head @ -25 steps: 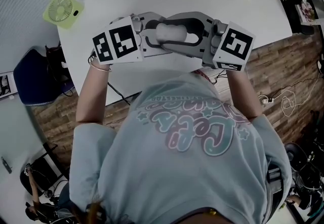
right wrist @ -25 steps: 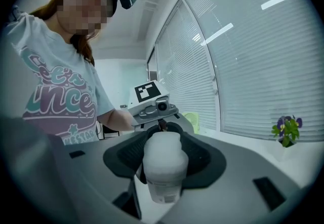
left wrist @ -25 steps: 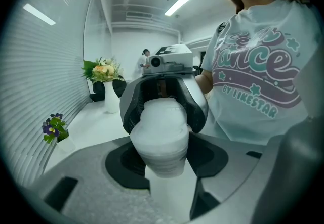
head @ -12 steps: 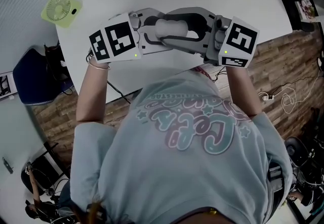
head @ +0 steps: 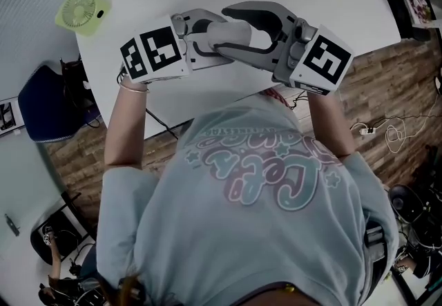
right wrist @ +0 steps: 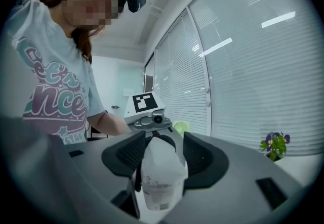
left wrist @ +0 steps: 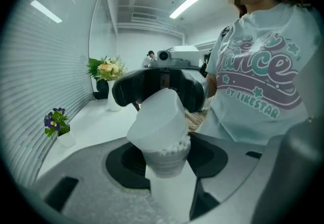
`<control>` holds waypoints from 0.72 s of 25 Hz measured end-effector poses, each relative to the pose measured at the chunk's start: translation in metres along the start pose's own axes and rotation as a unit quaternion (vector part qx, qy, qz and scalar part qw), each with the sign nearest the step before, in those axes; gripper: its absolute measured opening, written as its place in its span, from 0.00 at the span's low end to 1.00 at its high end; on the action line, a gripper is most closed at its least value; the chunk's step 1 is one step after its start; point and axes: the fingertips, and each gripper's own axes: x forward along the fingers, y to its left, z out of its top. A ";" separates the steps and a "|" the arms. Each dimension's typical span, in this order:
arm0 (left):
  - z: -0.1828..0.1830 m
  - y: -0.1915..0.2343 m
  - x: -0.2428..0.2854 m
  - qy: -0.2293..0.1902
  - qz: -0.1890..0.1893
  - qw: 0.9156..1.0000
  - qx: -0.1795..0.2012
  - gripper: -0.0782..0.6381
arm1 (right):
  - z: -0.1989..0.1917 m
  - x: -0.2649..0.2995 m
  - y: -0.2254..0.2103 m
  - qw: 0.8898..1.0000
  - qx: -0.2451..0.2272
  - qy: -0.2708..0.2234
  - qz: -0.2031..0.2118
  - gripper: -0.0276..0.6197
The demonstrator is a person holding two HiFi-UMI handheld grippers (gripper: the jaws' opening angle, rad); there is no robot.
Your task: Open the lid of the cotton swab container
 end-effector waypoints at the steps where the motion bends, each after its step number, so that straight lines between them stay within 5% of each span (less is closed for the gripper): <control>1: -0.002 -0.001 0.000 0.005 0.002 1.000 0.003 0.39 | 0.002 0.000 -0.001 1.000 -0.002 -0.006 -0.003 0.41; 13: -0.013 0.001 0.001 0.027 0.020 0.999 0.018 0.39 | 0.020 0.003 -0.003 0.999 -0.032 -0.030 -0.020 0.20; 16: -0.010 -0.002 0.001 0.006 0.015 1.000 0.015 0.39 | 0.016 -0.002 -0.011 0.999 -0.015 -0.031 -0.031 0.05; 18: -0.002 -0.003 -0.002 -0.018 0.011 1.000 0.009 0.38 | 0.015 0.000 -0.014 0.999 -0.024 -0.026 -0.041 0.05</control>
